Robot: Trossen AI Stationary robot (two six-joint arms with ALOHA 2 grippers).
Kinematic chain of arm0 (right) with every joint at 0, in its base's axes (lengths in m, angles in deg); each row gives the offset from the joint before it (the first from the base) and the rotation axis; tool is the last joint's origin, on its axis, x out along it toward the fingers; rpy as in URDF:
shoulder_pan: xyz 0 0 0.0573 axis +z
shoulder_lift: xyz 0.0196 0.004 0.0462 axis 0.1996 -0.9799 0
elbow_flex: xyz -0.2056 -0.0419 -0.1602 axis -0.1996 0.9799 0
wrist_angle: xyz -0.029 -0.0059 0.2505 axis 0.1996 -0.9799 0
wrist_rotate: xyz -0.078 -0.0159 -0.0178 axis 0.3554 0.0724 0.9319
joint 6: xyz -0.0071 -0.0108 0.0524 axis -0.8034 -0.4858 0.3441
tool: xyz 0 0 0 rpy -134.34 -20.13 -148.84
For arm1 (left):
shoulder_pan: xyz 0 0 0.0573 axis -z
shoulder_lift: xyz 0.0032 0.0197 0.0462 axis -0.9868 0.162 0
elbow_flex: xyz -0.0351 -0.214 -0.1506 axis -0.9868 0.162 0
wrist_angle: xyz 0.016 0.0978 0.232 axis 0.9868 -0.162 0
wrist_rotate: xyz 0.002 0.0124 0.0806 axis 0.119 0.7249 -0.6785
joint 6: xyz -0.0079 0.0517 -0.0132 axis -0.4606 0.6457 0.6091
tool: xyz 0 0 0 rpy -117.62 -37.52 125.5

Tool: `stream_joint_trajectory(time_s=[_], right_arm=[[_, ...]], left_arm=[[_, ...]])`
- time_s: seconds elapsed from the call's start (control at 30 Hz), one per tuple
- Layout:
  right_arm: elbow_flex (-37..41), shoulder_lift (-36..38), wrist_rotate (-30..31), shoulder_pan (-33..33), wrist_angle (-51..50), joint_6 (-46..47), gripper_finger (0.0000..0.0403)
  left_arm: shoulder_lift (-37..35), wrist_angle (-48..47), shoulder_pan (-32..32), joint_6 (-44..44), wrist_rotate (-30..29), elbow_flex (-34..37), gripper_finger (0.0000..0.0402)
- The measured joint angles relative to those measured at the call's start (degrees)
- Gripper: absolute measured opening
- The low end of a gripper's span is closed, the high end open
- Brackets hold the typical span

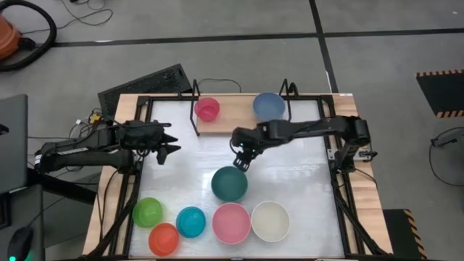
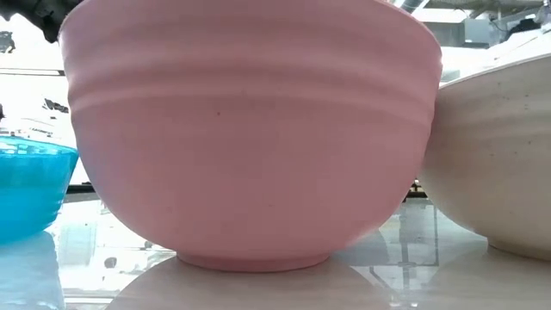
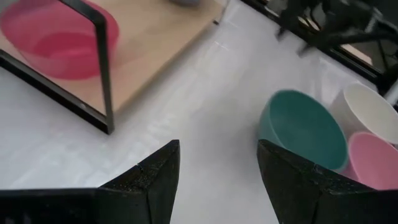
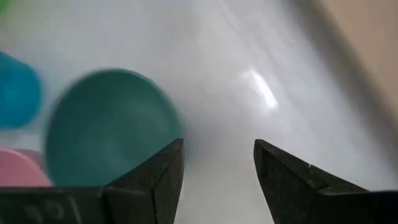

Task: Place and stack bowls onto a shelf
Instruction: Stack the large green bowl on top of the large blue bowl on the shelf

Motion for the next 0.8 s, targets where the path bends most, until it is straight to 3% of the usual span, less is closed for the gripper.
stream_joint_trajectory(time_s=[0.33, 0.47, 0.8], right_arm=[[1.8, -4.0, 1.2, 2.1, 6.5, -1.4, 0.0219], [1.9, -6.2, 1.3, 2.1, 8.3, -5.1, 0.0220], [1.7, -10.2, 0.7, 1.2, 11.8, -6.8, 0.0254]], left_arm=[[0.0, 0.9, 0.0, 2.6, -1.8, 0.0, 0.0199], [0.0, 2.2, 0.0, 2.6, -5.9, 0.0, 0.0199], [0.0, 2.0, 0.0, 2.9, -9.8, 0.0, 0.0199]])
